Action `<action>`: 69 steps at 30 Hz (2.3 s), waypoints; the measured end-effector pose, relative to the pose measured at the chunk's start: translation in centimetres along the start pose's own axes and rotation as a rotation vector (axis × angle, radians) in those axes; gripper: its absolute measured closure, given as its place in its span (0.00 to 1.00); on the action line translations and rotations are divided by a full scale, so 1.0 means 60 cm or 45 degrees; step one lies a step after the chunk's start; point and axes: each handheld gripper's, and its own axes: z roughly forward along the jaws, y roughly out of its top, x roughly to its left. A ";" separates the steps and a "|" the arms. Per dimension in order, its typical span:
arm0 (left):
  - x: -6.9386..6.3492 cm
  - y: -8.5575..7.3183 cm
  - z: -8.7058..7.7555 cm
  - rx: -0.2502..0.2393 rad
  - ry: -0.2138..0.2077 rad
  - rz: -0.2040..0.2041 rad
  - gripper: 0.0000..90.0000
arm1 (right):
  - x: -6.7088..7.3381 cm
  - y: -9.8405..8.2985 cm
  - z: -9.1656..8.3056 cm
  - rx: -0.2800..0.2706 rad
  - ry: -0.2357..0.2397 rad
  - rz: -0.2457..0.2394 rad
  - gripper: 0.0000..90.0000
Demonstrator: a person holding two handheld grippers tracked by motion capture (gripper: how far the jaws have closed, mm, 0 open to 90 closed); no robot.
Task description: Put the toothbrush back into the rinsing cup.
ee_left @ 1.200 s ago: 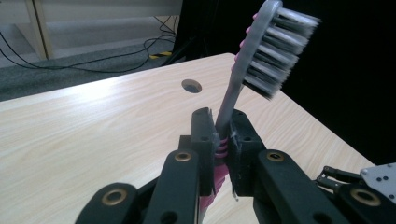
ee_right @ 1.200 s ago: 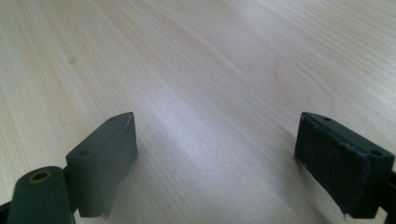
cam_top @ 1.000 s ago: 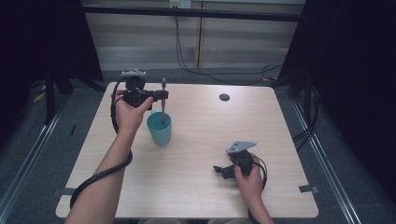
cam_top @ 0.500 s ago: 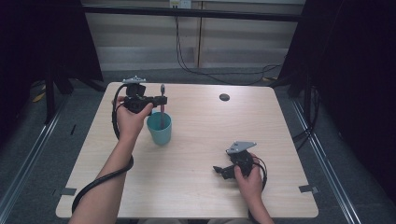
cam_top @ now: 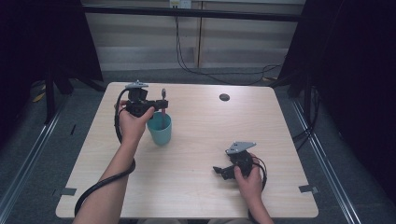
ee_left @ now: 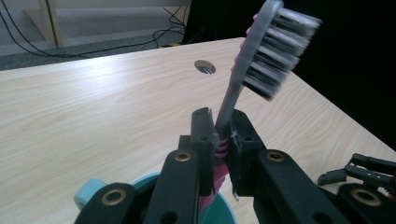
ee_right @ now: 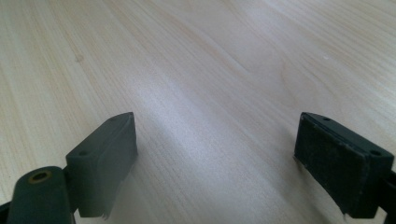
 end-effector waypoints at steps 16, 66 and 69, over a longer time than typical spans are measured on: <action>0.008 -0.021 0.009 0.020 0.015 -0.007 0.92 | 0.002 0.001 0.001 0.001 0.009 -0.006 0.14; 0.015 -0.046 0.015 0.034 0.109 0.022 0.56 | 0.007 0.004 0.004 0.002 0.016 -0.015 0.14; 0.011 -0.047 0.007 0.030 0.141 0.051 0.47 | 0.007 0.004 0.004 0.002 0.018 -0.015 0.14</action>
